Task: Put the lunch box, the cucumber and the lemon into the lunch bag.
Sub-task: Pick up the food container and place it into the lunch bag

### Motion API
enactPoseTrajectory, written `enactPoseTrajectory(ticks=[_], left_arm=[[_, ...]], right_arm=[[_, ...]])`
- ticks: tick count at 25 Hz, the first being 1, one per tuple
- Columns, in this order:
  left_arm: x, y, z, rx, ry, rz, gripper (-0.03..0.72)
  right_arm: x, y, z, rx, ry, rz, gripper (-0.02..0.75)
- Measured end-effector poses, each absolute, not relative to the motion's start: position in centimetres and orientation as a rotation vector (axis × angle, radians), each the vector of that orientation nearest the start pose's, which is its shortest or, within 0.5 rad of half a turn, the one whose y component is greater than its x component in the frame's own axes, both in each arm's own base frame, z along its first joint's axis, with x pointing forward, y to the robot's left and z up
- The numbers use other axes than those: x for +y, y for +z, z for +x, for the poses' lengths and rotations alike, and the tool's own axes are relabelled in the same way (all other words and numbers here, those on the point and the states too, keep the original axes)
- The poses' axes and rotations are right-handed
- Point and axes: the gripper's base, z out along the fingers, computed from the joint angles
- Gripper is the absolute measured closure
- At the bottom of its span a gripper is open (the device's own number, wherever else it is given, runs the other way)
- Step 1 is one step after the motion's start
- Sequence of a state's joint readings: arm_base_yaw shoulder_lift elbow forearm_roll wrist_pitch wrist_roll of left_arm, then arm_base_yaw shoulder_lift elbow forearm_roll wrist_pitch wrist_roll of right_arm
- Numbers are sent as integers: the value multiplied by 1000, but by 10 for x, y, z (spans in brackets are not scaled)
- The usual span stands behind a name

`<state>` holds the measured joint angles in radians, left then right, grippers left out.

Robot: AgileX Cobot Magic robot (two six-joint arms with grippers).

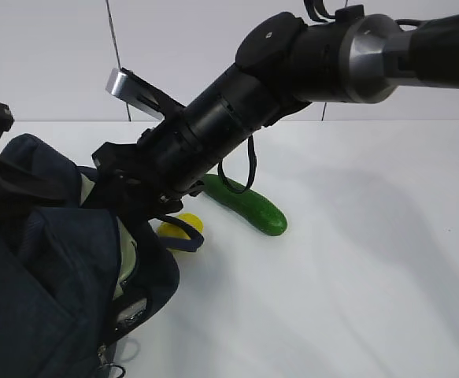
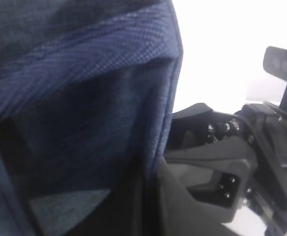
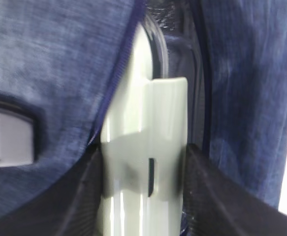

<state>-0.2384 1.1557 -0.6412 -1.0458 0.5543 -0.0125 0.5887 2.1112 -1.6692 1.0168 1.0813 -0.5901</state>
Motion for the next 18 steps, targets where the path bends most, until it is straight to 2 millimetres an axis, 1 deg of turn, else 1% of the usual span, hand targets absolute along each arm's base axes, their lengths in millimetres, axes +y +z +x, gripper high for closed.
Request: enactPoseTrajectory(ticks=[6,11,18], left_arm=[[-92,259,203,2402,-1127,-644,694],[-92,259,203,2402,-1132,-647,694],[-99,263,199,2413,-1236,-602,694]], right_arm=[[309,225,333,2497,1394,-958,374],[309,224,333,2492,1400,-951,374],[310,225,333,2437,1388,-1016,374]])
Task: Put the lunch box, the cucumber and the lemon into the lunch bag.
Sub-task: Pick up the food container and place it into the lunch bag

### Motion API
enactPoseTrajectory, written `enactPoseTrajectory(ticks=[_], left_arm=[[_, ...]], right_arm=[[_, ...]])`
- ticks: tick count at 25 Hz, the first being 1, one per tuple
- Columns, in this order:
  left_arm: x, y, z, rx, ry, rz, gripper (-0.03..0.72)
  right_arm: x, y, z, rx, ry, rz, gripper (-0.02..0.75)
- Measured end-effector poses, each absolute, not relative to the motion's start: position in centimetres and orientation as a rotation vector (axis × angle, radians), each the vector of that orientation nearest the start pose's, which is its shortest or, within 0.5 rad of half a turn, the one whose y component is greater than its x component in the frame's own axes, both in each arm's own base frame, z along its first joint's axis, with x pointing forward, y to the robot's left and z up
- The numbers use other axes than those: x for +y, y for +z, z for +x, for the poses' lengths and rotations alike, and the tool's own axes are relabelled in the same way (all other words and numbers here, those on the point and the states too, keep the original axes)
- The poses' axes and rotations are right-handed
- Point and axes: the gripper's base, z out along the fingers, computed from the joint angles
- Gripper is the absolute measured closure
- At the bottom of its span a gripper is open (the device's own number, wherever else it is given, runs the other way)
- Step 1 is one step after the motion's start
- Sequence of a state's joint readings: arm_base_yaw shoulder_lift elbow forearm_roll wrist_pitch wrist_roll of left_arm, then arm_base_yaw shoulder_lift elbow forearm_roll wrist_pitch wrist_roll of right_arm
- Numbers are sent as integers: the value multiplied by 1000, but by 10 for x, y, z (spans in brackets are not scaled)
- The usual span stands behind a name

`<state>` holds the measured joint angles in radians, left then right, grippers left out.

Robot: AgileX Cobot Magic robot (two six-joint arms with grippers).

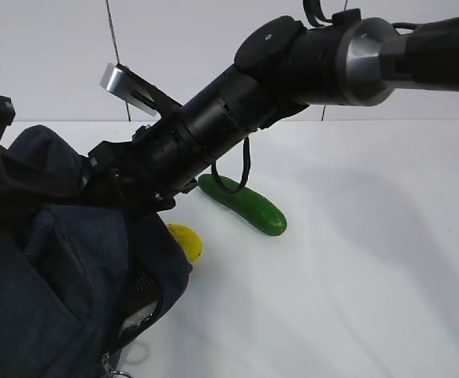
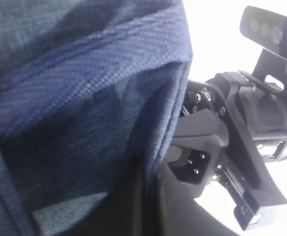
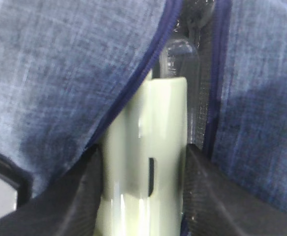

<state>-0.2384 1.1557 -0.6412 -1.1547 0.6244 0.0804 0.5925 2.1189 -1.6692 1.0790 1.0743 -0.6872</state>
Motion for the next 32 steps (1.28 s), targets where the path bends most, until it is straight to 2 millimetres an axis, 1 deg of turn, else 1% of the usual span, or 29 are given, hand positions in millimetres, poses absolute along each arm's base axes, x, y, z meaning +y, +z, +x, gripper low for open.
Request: enactPoseTrajectory(ticks=[12,23,27,29,32], left_arm=[[-100,265,199,2399,-1269,-586,694],[-100,266,200,2381,-1271,-584,694],[-100,263,202,2391,-1267,-590,694],[-101,262,203,2397,-1265,-594,694],[-101,260,204,2404,-1259,-591,694]], right_arm=[[310,225,333,2431,1385,-1021,374],[308,224,332,2418,1364,-1084,374],[308,223,331,2401,1356,-1116,373],[308,223,331,2393,1351,-1136,361],[307,223,330,2388,1348,-1159,314]])
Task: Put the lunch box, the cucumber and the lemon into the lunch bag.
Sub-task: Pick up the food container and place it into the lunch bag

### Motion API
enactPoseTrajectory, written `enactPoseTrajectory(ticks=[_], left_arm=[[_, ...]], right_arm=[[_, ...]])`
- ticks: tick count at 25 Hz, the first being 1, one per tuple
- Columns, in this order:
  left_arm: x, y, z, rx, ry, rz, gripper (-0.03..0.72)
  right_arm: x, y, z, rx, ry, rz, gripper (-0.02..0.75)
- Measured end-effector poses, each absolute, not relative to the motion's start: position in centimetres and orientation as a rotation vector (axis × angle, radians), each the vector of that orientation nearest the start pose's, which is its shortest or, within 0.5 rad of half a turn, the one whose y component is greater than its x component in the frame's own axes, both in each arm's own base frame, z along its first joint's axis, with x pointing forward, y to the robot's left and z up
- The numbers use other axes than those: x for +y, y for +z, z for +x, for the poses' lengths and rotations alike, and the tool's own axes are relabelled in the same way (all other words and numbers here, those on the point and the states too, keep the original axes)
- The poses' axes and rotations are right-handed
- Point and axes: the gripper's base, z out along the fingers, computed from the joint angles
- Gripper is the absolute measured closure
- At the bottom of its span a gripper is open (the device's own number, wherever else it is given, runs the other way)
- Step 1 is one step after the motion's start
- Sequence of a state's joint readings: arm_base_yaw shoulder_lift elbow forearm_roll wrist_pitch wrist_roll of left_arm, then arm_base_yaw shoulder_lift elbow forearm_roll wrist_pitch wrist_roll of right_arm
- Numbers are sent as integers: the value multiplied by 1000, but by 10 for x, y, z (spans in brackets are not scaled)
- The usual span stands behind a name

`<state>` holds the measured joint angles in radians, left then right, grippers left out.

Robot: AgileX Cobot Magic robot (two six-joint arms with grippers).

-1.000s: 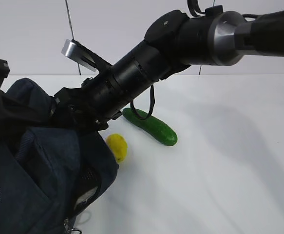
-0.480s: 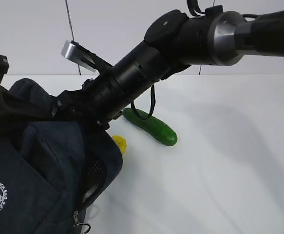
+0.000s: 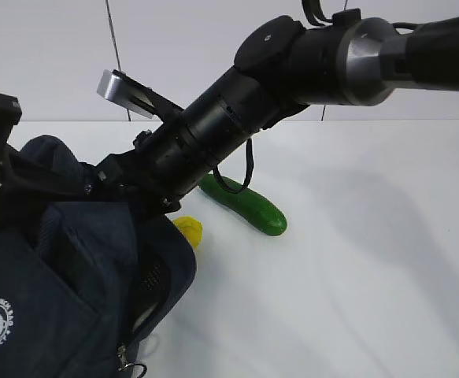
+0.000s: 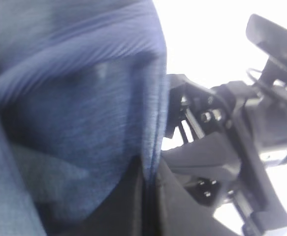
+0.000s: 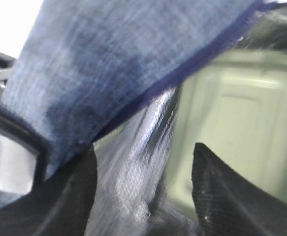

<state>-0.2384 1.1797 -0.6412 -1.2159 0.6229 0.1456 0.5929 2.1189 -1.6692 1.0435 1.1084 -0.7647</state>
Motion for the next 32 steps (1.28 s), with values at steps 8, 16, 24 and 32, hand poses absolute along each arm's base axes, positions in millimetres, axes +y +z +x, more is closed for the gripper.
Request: enactPoseTrajectory(ticks=[8,16,24,32], left_arm=[[-99,257,203,2428,-1198,-532,694],[-97,253,201,2479,-1124,-483,694],[-76,252,203,2489,-1015,-506,694],[-53,252,202,2505,-935,-541,694]], right_arm=[[307,223,329,2387,1355,-1173,268],[307,223,327,2391,1362,-1198,266],[306,226,326,2381,1366,-1258,264],[306,261,340,2274,1231,-1338,262]])
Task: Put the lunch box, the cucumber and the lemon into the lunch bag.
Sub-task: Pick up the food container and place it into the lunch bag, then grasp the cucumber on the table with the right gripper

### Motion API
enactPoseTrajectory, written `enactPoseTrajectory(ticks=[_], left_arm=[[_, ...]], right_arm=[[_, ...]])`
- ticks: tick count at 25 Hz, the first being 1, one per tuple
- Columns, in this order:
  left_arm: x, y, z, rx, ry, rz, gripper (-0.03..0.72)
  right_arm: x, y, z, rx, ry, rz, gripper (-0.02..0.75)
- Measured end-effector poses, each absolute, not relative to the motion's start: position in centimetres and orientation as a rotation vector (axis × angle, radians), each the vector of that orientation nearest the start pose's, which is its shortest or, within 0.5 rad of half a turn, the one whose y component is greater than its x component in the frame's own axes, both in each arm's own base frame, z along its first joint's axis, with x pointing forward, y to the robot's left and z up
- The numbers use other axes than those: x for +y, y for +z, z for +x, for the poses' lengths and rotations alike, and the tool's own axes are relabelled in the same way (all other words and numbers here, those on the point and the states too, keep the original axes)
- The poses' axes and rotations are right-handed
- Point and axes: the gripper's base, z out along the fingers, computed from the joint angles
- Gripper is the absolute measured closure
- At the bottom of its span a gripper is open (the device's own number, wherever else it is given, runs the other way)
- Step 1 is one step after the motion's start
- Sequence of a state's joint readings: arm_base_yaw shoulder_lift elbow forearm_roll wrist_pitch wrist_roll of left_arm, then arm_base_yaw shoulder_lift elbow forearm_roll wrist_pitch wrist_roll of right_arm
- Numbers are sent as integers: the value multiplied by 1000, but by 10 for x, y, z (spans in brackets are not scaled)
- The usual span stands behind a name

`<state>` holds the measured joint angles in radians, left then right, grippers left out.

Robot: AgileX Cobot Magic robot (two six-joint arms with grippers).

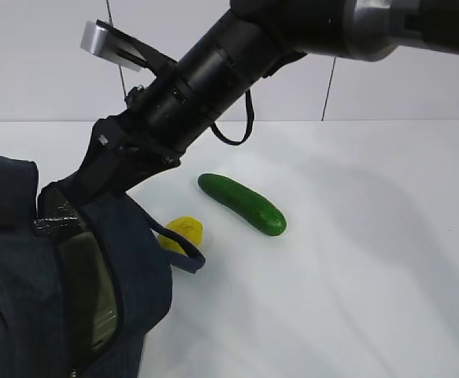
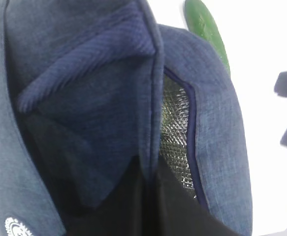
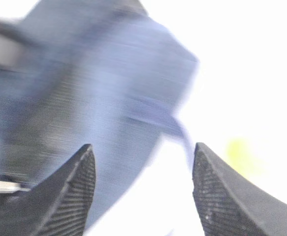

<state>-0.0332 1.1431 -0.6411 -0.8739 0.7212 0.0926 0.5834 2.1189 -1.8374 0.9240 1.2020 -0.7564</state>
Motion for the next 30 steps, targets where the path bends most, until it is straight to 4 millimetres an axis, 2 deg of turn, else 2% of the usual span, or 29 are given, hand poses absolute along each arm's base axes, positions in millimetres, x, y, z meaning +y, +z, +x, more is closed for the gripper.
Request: enactPoseTrajectory(ticks=[6,10,14,19,21,24,26,30], left_arm=[[-49,251,201,2514,-907,-540,694],[-48,251,202,2506,-898,-543,694],[-46,250,202,2517,-868,-522,694],[-45,249,202,2527,-844,-506,694],[-45,249,201,2530,-843,-504,694],[-45,249,201,2532,-844,-508,694],[-42,249,201,2532,-844,-524,694],[-38,249,202,2526,-838,-546,694]], right_arm=[[295,279,354,2325,914,-1386,262],[284,282,364,2386,713,-1364,262],[261,278,379,2454,579,-1303,262],[222,276,403,2513,475,-1197,262],[208,274,410,2530,381,-1189,262],[200,273,414,2530,241,-1215,262],[199,270,417,2526,208,-1217,262],[202,246,426,2529,191,-1276,262]])
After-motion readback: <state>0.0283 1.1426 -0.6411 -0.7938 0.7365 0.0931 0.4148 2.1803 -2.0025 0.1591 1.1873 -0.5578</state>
